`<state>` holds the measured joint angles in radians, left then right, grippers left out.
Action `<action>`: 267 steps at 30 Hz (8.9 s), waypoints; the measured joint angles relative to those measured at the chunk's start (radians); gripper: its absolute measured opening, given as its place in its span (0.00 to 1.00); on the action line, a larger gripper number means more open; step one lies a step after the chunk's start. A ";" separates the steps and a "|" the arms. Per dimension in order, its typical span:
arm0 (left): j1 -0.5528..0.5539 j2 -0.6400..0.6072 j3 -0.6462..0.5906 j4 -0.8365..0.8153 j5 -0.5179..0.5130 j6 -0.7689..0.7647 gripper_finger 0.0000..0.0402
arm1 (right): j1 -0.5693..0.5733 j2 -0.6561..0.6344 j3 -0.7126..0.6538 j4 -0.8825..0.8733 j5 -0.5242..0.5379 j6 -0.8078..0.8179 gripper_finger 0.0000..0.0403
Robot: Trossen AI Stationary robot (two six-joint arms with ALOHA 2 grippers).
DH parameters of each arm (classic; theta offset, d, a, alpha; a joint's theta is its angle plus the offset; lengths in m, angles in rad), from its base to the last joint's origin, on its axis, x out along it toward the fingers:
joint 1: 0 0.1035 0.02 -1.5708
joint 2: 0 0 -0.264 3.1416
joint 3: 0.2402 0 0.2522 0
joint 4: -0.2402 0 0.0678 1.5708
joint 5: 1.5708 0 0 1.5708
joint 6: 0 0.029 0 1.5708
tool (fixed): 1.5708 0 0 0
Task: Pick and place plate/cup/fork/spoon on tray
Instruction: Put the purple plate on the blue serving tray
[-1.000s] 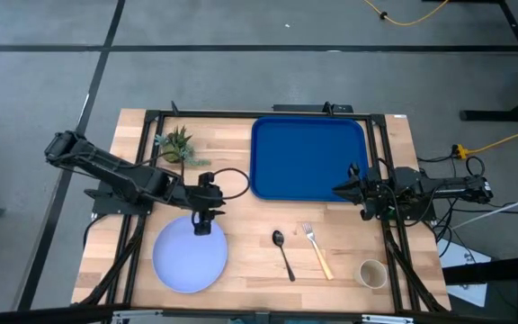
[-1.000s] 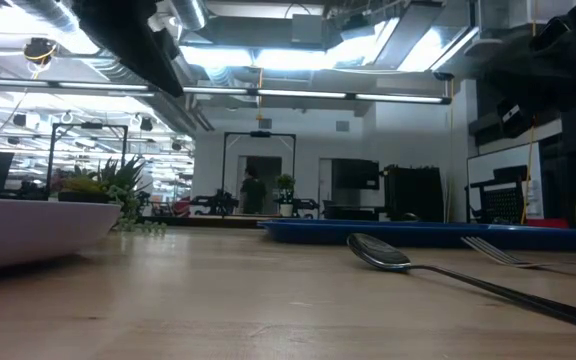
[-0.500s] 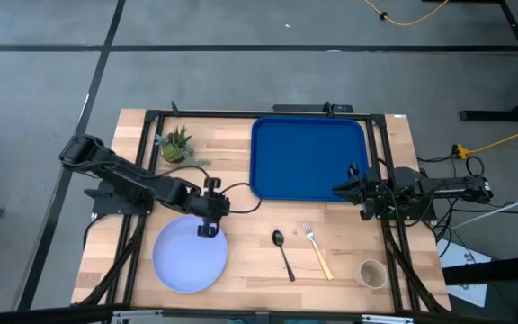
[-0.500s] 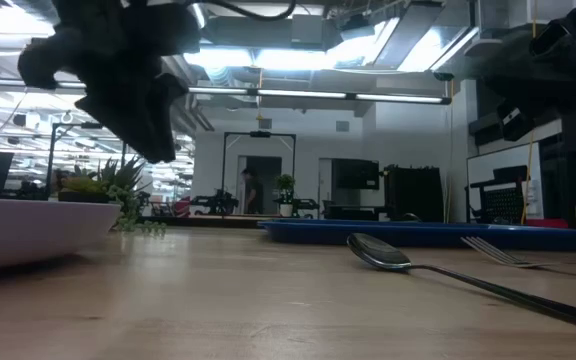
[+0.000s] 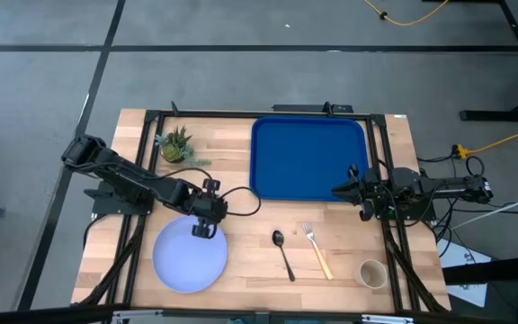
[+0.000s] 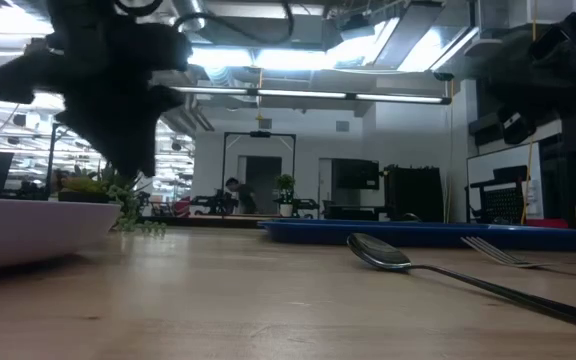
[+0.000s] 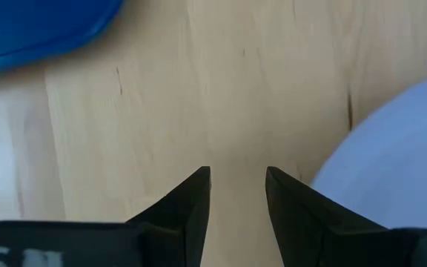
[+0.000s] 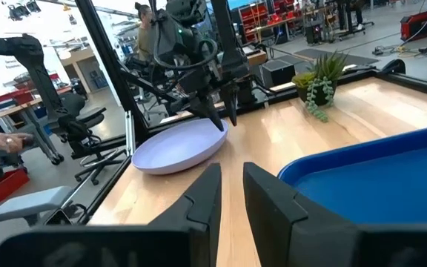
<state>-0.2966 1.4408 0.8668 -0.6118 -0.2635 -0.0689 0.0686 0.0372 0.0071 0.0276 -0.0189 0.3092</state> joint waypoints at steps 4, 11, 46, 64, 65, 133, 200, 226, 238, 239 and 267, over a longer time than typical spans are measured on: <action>0.000 0.035 -0.001 -0.037 -0.013 0.001 0.31 | 0.000 0.000 0.000 -0.006 0.000 0.001 0.16; -0.001 0.057 0.000 -0.037 -0.007 0.002 0.31 | 0.000 0.001 0.000 0.004 0.001 0.001 0.16; -0.047 0.050 -0.002 -0.058 0.092 -0.107 0.31 | 0.000 0.000 0.000 -0.005 0.000 0.001 0.16; 0.013 0.058 -0.140 0.054 0.162 -0.158 0.31 | 0.000 0.000 0.000 -0.006 0.000 0.002 0.16; 0.018 0.058 -0.151 0.078 0.163 -0.159 0.31 | 0.000 0.000 0.000 -0.006 0.000 0.002 0.16; 0.597 0.435 0.536 0.429 0.112 0.042 0.00 | 0.000 0.000 0.000 0.075 -0.007 0.050 0.16; 0.655 0.833 0.878 0.510 0.123 0.250 0.14 | 0.000 0.000 0.000 0.057 -0.009 0.049 0.16; 0.554 0.652 0.881 0.011 0.157 0.178 0.20 | 0.000 0.000 0.000 0.047 -0.009 0.049 0.16; 0.584 0.650 0.722 -0.020 0.144 0.125 0.20 | 0.000 0.000 0.000 0.046 -0.009 0.052 0.16; 0.585 0.651 0.703 0.003 0.145 0.125 0.20 | 0.000 0.000 0.000 0.045 -0.009 0.051 0.16; 0.573 0.621 0.644 0.105 0.214 0.101 0.20 | 0.000 0.000 0.000 0.045 -0.009 0.051 0.16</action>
<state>0.2765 2.0621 1.5105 -0.5064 -0.0498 0.0324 0.0685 0.0376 0.0071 0.0724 -0.0277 0.3605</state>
